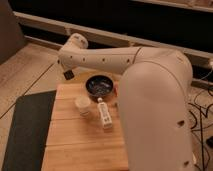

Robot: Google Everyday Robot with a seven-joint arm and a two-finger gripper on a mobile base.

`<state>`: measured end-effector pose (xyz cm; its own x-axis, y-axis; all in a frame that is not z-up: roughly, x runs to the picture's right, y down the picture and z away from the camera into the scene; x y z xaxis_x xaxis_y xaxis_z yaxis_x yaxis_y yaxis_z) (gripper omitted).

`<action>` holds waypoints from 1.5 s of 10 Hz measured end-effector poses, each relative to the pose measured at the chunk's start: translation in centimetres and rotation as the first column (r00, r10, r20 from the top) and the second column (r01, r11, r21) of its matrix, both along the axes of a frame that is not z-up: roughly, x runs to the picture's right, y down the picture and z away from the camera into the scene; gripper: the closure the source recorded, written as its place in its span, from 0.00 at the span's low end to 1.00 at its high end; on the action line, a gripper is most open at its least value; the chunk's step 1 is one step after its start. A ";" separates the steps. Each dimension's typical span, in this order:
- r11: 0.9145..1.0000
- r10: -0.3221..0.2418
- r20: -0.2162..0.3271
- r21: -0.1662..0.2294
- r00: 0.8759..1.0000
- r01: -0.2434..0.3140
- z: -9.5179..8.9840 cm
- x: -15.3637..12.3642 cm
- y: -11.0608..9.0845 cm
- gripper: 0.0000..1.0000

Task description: Place the eraser in the ceramic cup

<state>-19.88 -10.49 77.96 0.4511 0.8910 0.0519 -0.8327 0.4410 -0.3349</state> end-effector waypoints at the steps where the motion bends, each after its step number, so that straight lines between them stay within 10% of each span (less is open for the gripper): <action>1: 1.000 0.000 -0.001 -0.001 1.000 0.000 0.0 0.0 0.1 1.00; 5: 1.000 -0.005 0.001 0.000 1.000 0.005 -0.1 -0.2 0.1 1.00; 10: 0.984 -0.171 -0.043 0.050 0.984 0.173 -2.5 -0.2 2.4 1.00; 15: 0.994 -0.077 -0.038 0.071 0.996 0.080 -3.8 1.5 4.1 1.00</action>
